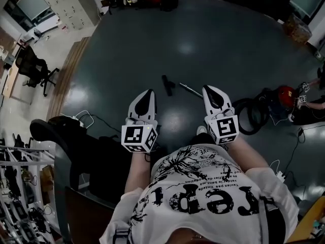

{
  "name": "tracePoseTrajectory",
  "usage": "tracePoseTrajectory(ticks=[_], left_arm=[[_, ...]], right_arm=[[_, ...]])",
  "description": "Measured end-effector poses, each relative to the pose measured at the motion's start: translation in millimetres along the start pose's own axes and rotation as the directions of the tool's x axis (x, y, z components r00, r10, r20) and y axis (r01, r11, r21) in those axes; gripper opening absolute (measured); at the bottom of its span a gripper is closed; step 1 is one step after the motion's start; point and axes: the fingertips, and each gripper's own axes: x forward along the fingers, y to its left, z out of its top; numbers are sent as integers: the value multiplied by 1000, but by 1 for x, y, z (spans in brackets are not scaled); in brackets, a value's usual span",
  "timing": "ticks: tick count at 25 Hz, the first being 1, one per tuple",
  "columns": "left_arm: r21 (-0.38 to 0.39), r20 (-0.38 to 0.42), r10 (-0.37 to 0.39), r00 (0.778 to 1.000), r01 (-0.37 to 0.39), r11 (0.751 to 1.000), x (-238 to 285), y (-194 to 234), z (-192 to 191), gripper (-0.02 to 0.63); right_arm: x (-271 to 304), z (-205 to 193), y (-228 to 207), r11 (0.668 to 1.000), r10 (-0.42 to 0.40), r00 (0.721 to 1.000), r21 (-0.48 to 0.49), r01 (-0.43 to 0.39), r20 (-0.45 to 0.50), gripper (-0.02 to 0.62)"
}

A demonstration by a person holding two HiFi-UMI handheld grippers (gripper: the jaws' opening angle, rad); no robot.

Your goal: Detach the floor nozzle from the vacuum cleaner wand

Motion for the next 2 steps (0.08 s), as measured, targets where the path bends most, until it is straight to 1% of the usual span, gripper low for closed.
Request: tracePoseTrajectory(ticks=[2], left_arm=[[-4, -6, 7, 1000, -7, 1000, 0, 3, -4, 5]], right_arm=[[2, -1, 1, 1000, -9, 1000, 3, 9, 2, 3]])
